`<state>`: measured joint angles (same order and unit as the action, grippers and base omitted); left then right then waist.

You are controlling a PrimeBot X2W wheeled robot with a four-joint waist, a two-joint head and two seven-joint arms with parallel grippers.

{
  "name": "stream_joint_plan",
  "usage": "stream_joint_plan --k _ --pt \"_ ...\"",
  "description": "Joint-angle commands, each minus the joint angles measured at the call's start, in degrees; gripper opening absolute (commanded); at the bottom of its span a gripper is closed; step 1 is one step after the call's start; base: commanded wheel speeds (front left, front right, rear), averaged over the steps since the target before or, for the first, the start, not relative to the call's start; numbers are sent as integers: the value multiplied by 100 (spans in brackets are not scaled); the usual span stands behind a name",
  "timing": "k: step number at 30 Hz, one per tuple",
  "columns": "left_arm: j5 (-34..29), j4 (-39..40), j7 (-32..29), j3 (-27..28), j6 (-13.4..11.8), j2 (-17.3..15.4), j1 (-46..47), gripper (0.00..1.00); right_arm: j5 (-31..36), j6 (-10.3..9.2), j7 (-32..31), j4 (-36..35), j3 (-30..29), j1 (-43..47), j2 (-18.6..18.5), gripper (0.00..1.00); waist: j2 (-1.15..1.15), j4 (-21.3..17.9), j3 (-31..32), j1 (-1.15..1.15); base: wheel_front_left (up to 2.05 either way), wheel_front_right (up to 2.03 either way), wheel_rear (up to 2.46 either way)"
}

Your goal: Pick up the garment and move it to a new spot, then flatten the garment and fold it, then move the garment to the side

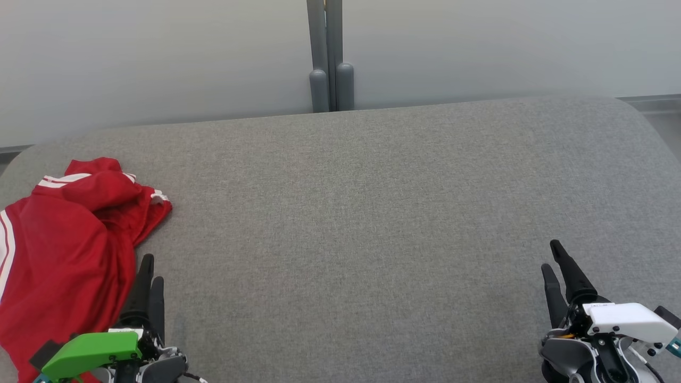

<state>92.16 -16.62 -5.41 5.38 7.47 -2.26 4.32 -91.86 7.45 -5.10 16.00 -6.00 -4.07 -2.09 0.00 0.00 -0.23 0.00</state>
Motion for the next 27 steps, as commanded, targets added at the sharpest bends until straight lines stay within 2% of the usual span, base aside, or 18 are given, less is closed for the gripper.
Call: stream_joint_plan --k 1,9,17,27 --pt "-71 136 39 -24 1 -32 63 100 55 1 66 -145 28 -46 -36 100 0 0 -1 0 0 0 0" --pt "-396 196 285 -219 1 -130 14 100 648 2 290 -272 76 31 -99 100 0 1 -3 0 0 0 0" --pt "-1088 158 531 -392 -7 -245 11 100 1904 2 490 -505 48 74 -104 100 0 13 1 0 0 0 0" --pt "-2391 232 760 -389 -61 -223 -6 100 3547 2 716 -758 131 146 -153 100 0 23 8 0 0 0 0"
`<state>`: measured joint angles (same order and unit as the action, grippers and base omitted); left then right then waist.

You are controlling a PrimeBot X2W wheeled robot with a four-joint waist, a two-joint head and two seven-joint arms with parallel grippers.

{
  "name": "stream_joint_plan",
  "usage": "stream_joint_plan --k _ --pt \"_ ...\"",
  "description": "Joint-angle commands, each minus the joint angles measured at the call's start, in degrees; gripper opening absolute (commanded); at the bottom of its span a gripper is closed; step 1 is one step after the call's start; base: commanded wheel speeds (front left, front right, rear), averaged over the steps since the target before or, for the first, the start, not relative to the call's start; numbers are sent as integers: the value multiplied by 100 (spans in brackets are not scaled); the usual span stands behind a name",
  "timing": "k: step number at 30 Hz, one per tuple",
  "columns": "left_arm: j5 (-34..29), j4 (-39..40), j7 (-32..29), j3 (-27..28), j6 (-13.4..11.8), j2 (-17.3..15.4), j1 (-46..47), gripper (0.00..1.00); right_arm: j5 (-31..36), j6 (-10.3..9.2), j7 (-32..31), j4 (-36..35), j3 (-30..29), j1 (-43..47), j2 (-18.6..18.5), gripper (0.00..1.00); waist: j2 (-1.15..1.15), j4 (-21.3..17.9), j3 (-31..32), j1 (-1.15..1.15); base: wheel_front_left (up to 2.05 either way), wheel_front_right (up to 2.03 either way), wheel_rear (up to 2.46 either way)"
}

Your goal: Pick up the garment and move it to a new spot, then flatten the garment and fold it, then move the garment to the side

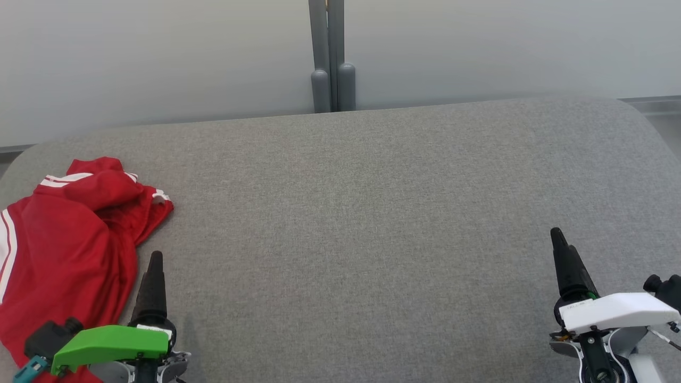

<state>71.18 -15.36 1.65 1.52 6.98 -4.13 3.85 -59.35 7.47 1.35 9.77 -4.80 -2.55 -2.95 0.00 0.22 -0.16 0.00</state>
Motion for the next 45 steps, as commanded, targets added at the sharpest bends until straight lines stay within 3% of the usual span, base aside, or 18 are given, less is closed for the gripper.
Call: stream_joint_plan --k 1,12,23,45 --pt "-458 108 75 -24 -12 -46 35 100 445 1 94 -153 19 1 -82 100 0 2 2 0 0 0 0" --pt "-2074 210 274 -215 -41 -183 57 100 1727 2 298 -227 -27 37 -191 100 0 11 -11 0 0 0 0" --pt "-3297 91 489 -340 -89 -246 2 100 2747 2 513 -102 -96 95 -291 100 0 15 16 0 0 0 0" --pt "-4701 28 829 -524 -72 -263 -104 100 4160 2 856 14 91 103 -365 100 0 12 4 0 0 0 0"
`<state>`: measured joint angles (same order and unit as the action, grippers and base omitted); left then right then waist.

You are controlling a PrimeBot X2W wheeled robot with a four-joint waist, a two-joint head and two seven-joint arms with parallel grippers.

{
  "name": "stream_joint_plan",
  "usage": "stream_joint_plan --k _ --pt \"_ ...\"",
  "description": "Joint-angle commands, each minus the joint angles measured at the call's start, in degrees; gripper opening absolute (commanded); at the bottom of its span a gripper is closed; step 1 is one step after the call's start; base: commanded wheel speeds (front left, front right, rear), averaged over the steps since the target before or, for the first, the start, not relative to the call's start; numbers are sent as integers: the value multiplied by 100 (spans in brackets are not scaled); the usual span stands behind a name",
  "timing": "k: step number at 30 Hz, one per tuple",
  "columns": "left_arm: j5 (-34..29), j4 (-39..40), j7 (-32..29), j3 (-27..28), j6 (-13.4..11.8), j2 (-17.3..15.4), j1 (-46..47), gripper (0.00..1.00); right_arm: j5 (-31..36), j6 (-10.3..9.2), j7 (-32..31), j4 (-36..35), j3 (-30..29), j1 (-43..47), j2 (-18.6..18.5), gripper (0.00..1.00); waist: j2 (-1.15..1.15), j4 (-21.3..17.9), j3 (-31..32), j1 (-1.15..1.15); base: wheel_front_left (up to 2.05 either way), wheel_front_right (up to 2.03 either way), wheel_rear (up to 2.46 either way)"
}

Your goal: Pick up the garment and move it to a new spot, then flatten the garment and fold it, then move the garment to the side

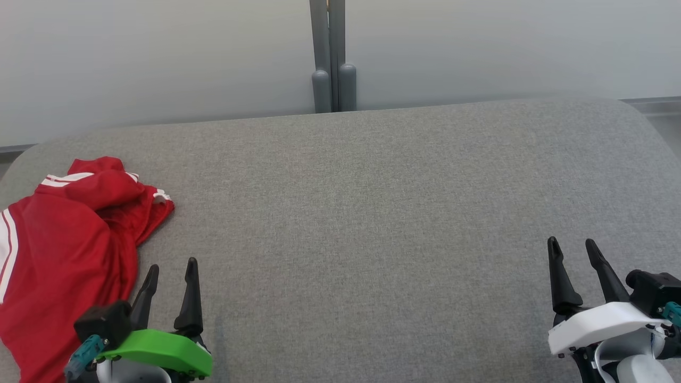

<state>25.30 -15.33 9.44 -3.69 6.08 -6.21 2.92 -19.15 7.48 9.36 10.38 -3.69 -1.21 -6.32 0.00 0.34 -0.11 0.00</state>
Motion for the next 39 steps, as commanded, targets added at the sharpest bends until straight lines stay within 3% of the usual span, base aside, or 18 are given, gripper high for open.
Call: stream_joint_plan --k 1,18,39 --pt "-164 22 63 -5 21 -56 -14 100 192 1 69 -50 -20 -33 -24 100 0 -1 -2 0 0 0 0" --pt "-547 -377 269 159 107 44 24 100 520 1 275 51 -150 33 108 100 0 -15 41 0 0 0 0" --pt "-1419 -546 505 197 142 78 -99 100 1501 1 513 85 -140 211 33 100 0 3 121 0 0 0 0"
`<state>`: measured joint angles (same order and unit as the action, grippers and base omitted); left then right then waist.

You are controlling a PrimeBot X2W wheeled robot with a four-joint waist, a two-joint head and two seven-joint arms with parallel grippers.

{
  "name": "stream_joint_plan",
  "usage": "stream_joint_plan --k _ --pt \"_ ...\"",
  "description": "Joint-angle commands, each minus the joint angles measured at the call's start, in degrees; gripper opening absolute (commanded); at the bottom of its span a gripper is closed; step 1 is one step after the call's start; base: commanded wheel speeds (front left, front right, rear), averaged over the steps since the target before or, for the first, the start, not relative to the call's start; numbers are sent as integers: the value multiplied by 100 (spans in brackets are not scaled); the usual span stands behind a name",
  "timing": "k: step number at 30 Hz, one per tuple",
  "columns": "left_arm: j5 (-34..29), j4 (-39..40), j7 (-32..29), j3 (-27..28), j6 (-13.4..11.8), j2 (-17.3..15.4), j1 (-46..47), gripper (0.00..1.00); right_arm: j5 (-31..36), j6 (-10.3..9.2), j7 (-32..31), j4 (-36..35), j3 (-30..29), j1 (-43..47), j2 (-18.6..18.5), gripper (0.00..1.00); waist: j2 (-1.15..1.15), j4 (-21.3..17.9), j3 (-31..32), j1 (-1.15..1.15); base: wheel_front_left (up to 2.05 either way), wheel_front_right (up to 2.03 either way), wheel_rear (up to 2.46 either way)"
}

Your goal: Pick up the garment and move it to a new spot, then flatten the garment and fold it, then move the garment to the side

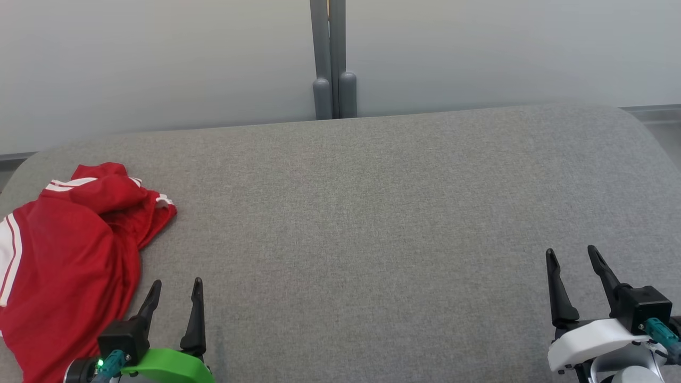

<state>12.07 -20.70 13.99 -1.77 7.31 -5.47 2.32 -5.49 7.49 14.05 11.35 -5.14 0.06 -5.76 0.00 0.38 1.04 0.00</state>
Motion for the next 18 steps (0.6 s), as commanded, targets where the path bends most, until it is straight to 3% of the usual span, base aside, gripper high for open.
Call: stream_joint_plan --k 1,18 --pt "-128 -23 56 3 20 3 -45 100 169 0 51 -13 11 86 -23 100 0 -3 10 0 0 0 0" --pt "-148 -105 122 64 23 54 41 100 248 0 124 20 31 56 -71 100 0 3 13 0 0 0 0"
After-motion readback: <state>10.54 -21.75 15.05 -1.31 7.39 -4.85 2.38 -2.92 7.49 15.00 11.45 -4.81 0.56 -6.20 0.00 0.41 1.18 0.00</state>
